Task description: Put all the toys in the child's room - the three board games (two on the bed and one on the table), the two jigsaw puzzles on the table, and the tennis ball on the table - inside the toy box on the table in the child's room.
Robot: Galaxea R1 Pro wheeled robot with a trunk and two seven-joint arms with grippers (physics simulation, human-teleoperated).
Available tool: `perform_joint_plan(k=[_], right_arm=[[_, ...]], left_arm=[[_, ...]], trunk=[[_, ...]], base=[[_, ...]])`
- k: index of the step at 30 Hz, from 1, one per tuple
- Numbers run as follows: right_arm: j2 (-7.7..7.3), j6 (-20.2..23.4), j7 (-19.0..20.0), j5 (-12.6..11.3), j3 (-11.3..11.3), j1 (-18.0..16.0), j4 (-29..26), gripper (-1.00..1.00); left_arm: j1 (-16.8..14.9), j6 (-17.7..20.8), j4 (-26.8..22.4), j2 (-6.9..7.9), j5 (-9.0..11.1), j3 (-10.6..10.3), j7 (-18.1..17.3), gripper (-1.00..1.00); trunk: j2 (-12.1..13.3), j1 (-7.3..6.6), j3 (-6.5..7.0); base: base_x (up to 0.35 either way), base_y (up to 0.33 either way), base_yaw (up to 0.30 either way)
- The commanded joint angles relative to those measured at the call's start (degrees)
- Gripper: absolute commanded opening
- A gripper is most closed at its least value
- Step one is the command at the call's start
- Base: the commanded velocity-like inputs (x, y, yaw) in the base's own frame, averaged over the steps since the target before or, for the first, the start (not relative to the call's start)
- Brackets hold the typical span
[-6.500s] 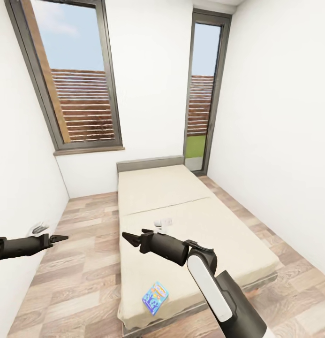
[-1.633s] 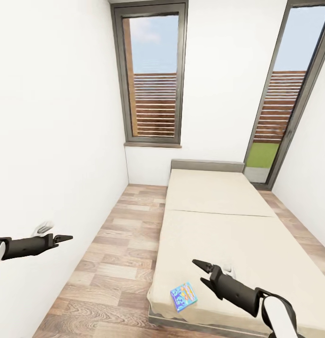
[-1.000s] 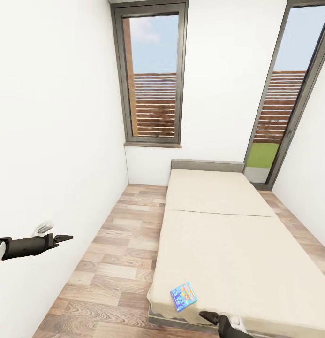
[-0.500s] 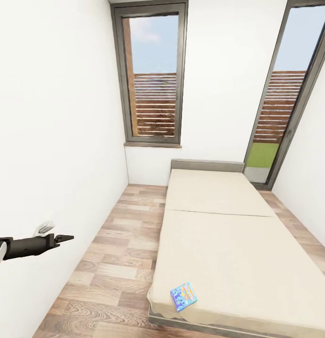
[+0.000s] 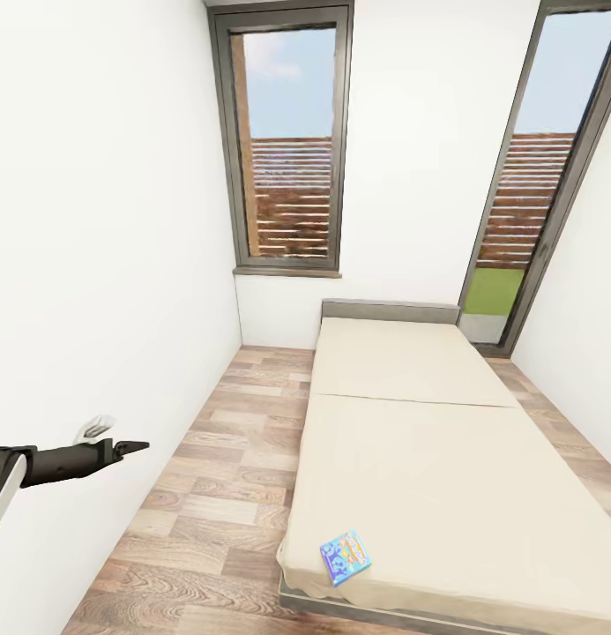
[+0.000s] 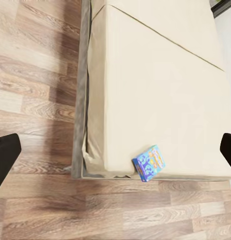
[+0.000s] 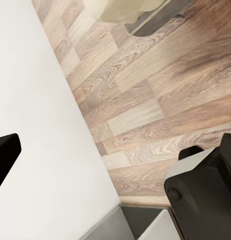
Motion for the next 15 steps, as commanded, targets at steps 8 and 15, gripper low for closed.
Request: perform_joint_plan(k=[8, 15], right_arm=[[-0.06, -1.95, 2.20, 0.08, 0.98, 0.00, -0.11, 1.00], [-0.13, -2.25, 2.50, 0.11, 1.67, 0.00, -0.20, 1.00]], left_arm=[[-0.04, 0.19, 0.00, -0.37, 0.27, 0.03, 0.03, 1.00], [-0.04, 0.14, 0.00, -0.49, 0.27, 0.03, 0.10, 1.00]], trunk=[[-0.12, 0.04, 0.16], [-0.12, 0.04, 0.50]], base=[[0.000, 0.007, -0.088], [0.000, 0.001, -0.137]])
